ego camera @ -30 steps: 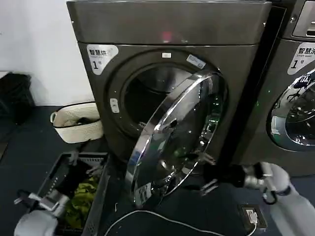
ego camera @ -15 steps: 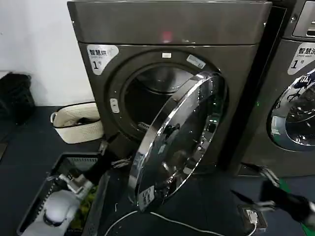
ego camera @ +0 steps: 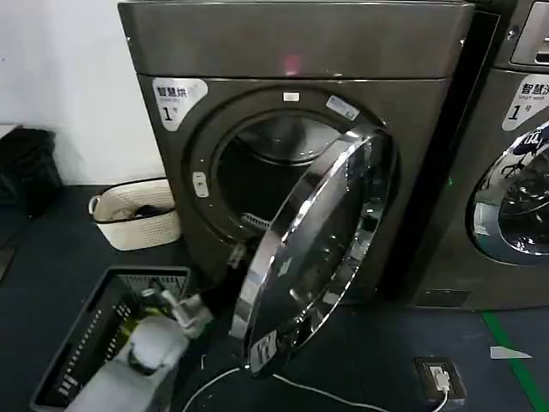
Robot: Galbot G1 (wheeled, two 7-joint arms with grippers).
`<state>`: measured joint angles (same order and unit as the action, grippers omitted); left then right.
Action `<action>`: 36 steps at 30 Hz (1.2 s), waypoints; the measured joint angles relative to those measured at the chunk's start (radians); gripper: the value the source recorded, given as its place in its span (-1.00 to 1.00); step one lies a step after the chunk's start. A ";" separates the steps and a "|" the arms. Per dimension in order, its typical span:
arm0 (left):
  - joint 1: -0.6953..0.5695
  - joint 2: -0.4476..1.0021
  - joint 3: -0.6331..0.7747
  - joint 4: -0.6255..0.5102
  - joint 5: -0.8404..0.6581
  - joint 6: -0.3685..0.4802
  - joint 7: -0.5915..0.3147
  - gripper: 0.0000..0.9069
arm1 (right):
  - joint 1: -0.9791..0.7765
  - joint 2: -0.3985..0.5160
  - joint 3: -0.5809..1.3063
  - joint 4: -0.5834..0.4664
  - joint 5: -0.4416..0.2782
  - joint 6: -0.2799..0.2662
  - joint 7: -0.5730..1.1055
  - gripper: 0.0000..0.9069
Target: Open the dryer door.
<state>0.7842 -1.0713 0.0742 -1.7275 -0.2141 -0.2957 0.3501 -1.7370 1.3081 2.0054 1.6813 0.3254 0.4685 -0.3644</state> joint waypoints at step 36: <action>-0.459 -0.438 0.474 0.361 -0.009 0.104 -0.047 1.00 | -0.057 0.024 0.393 -0.180 -0.130 -0.394 0.539 1.00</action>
<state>0.3252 -1.5097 0.5483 -1.3668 -0.2232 -0.1914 0.3030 -1.7940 1.3318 2.3981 1.5017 0.1950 0.0748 0.1750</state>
